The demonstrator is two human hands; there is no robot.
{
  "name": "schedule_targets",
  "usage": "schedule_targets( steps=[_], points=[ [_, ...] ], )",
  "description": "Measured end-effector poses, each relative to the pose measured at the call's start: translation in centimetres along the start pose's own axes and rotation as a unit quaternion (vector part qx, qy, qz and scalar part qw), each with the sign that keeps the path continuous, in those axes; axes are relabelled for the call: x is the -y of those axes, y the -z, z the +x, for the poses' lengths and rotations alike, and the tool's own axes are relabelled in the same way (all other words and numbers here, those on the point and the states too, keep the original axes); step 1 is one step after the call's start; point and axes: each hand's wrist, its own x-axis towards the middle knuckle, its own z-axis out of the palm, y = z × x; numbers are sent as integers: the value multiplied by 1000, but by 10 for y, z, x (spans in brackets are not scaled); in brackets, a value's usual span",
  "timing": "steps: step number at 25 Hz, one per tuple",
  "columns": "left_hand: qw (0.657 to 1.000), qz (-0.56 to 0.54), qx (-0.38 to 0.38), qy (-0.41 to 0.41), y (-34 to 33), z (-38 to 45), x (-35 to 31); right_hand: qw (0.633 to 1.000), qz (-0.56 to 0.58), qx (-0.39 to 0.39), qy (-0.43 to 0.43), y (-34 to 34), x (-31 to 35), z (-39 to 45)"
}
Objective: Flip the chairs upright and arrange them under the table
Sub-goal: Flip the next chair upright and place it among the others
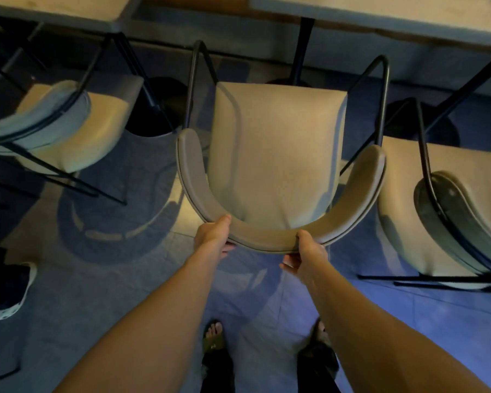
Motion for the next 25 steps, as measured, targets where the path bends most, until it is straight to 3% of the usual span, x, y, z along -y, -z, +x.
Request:
schedule_targets(
  steps=[17,25],
  points=[
    [998,7,43,-39,-55,49,-153,999,-20,19,24,-57,154,47],
    [998,39,47,-29,-68,66,-192,1000,-28,-5,2,-68,189,52]
  ],
)
